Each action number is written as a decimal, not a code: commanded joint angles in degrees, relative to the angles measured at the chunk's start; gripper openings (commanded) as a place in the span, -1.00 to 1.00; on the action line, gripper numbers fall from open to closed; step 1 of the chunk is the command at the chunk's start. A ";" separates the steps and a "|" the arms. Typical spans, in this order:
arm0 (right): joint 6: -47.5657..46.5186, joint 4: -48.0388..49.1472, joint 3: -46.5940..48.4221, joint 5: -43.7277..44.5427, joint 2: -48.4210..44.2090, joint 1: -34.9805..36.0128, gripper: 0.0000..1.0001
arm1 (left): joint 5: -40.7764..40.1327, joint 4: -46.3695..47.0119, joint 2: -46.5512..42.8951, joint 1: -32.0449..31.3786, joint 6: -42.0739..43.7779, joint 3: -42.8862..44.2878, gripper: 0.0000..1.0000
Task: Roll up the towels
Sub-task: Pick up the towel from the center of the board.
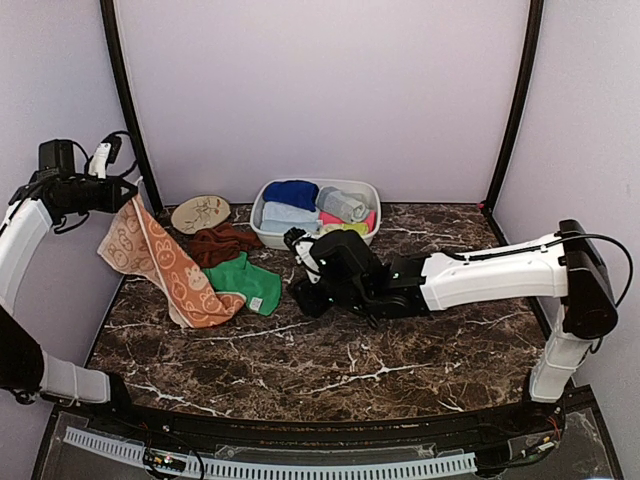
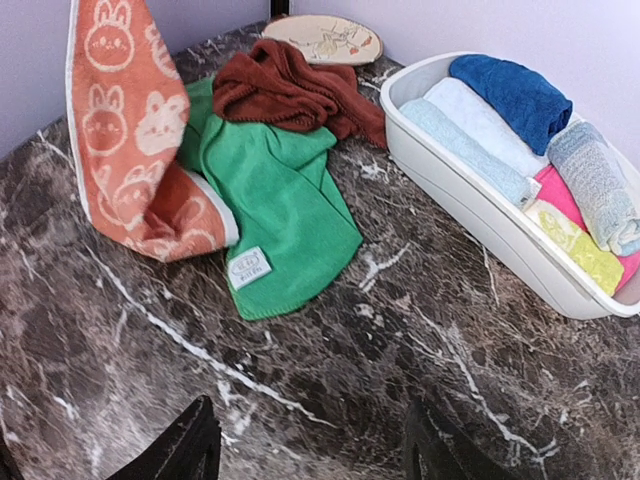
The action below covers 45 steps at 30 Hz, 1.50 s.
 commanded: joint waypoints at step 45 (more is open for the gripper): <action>-4.70 12.10 36.00 12.63 29.65 6.83 -1.00 | 29.17 2.38 -14.00 -8.25 -22.90 14.78 -1.00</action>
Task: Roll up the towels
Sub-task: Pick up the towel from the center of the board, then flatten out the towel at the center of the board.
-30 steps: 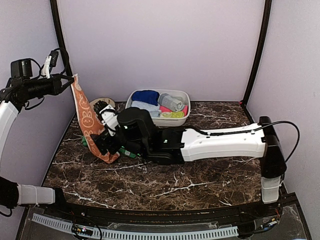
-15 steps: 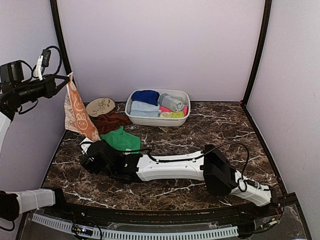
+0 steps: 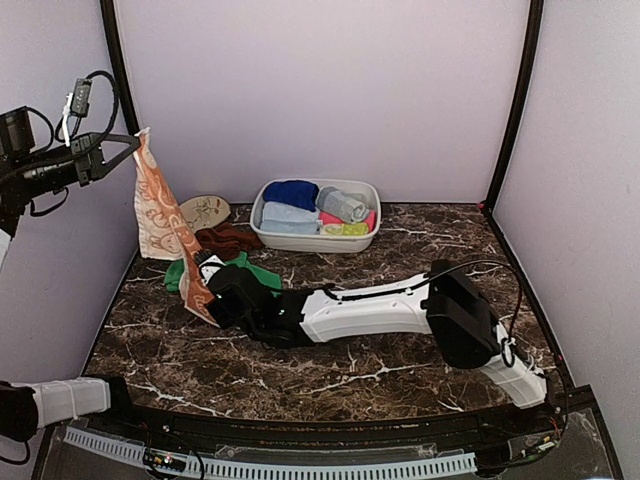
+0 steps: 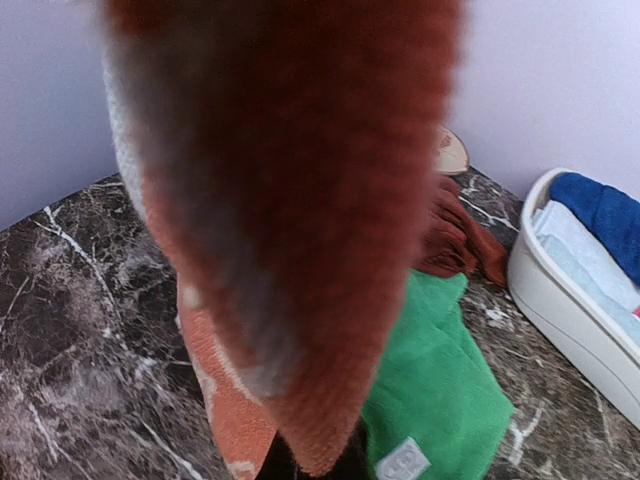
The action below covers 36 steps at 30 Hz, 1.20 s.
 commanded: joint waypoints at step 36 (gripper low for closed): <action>16.28 -33.89 -55.60 -42.01 -58.85 -33.94 -0.70 | -25.20 4.38 18.24 -26.59 6.07 -17.53 -1.00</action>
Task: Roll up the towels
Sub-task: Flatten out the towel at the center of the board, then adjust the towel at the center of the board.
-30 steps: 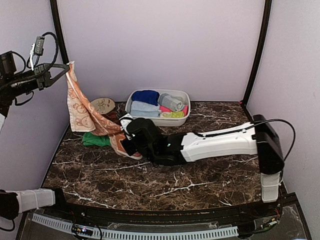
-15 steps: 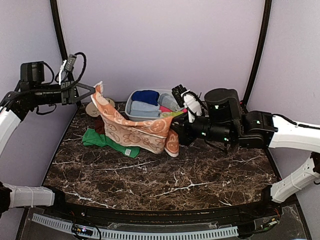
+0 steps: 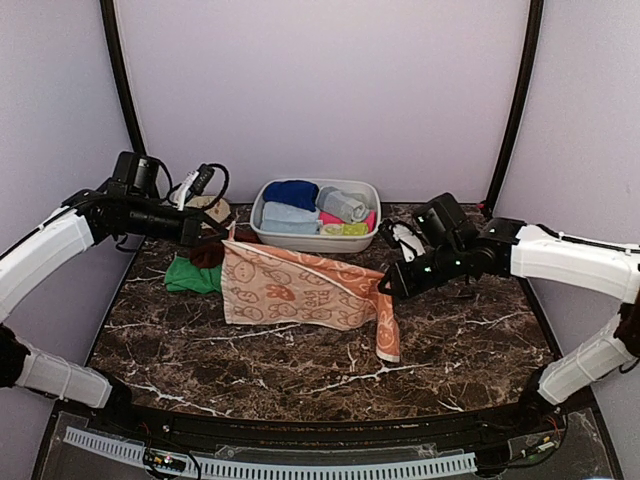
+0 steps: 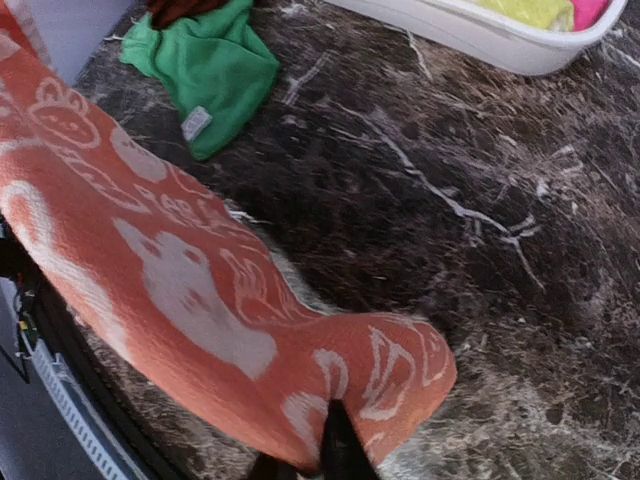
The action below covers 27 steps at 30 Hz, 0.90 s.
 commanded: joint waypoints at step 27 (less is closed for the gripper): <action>-0.72 -3.94 -0.30 21.23 13.36 24.19 0.55 | -15.48 13.86 21.61 -2.26 7.76 1.02 -1.00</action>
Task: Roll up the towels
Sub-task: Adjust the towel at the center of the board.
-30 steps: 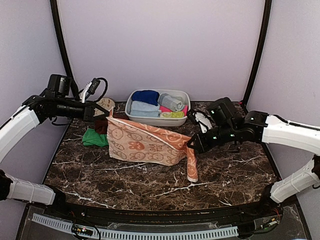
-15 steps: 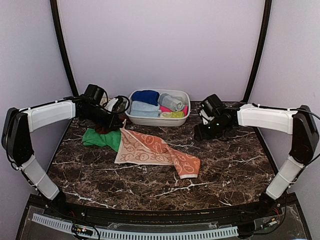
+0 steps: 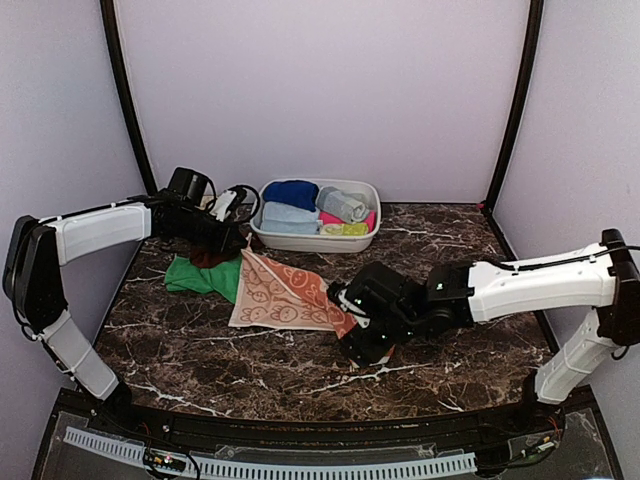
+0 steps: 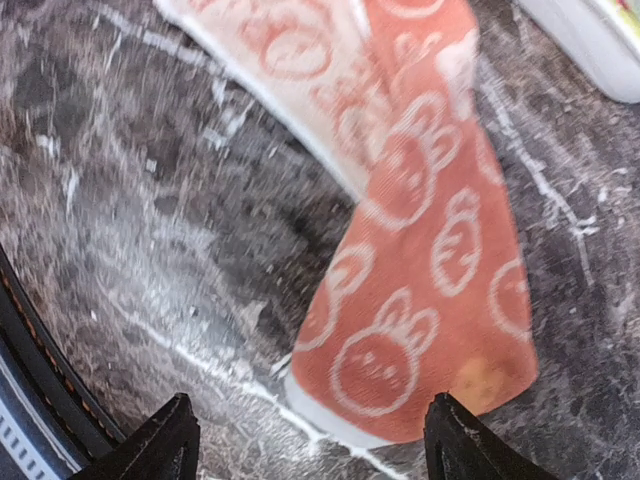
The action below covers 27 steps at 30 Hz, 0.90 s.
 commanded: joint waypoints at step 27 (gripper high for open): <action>11.44 0.83 -2.84 -7.05 -5.52 2.37 -1.00 | 3.52 -9.61 -12.12 -0.12 6.30 -2.34 -1.00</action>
